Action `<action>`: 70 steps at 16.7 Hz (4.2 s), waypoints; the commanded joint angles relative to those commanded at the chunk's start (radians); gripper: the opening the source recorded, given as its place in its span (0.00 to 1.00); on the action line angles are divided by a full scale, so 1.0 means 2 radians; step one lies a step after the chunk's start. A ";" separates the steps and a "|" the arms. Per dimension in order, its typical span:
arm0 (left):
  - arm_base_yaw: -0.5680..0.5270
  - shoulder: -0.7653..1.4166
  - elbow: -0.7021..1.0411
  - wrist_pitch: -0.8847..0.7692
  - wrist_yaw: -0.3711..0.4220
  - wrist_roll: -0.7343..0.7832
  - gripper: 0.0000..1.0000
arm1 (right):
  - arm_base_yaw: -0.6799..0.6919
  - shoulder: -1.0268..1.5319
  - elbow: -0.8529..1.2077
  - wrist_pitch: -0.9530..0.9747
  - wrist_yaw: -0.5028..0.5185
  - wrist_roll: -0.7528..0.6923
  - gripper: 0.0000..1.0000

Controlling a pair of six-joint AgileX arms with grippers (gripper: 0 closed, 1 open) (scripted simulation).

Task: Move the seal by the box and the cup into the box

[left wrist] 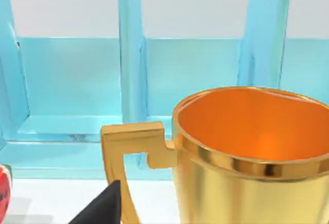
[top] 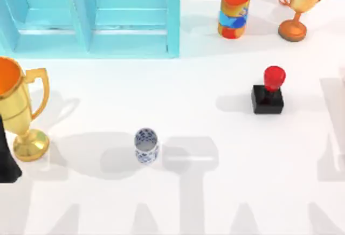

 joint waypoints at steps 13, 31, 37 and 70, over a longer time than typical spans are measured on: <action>0.000 0.000 0.000 0.000 0.000 0.000 1.00 | 0.013 0.290 0.284 -0.203 0.004 0.044 1.00; 0.000 0.000 0.000 0.000 0.000 0.000 1.00 | 0.142 1.096 1.052 -0.703 0.003 0.161 1.00; 0.000 0.000 0.000 0.000 0.000 0.000 1.00 | 0.160 1.165 1.120 -0.740 0.002 0.170 1.00; 0.000 0.000 0.000 0.000 0.000 0.000 1.00 | 0.161 1.167 0.964 -0.583 0.002 0.171 0.00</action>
